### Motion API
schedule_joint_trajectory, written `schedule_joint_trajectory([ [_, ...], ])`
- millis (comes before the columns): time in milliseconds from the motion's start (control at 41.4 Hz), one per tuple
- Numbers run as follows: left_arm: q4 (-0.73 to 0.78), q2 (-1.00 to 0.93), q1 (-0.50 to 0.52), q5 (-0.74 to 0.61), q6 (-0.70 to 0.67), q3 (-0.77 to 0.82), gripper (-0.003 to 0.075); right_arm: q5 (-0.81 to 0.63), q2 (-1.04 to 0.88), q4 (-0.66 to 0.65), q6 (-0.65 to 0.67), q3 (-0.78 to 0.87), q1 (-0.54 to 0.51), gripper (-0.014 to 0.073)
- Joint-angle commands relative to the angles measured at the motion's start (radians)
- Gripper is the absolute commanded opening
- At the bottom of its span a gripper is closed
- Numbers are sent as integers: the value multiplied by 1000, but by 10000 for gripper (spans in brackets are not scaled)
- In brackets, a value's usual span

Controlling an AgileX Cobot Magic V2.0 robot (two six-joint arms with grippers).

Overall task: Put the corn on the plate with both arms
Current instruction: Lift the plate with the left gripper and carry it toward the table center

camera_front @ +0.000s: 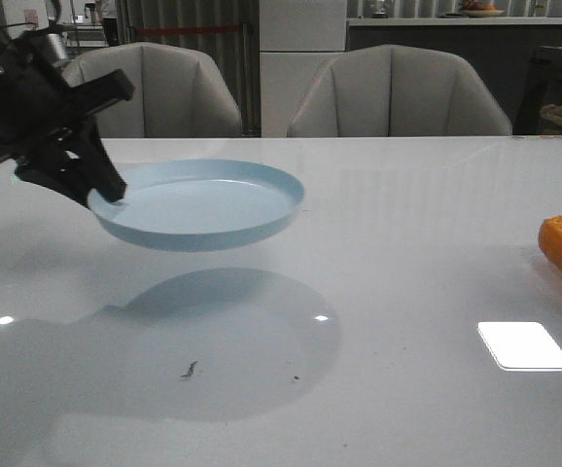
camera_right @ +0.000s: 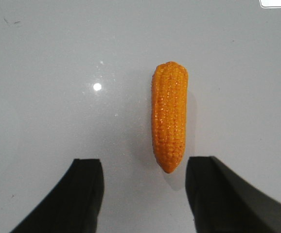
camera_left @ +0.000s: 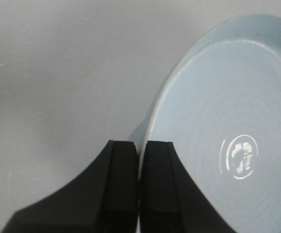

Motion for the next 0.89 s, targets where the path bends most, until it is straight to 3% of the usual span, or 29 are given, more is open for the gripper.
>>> schedule_joint_trajectory([
  [0,-43,-42,-64,-4,3,-32,94,-60,-9,-6,-8,-34,-1,487],
  [266,-32,-42,-177,-81,3,-32,94,-60,-9,-6,-8,-34,-1,487],
  [870,-49,92,-188,-64,3,-20,94,-60,-9,-4,-8,-34,-1,487],
])
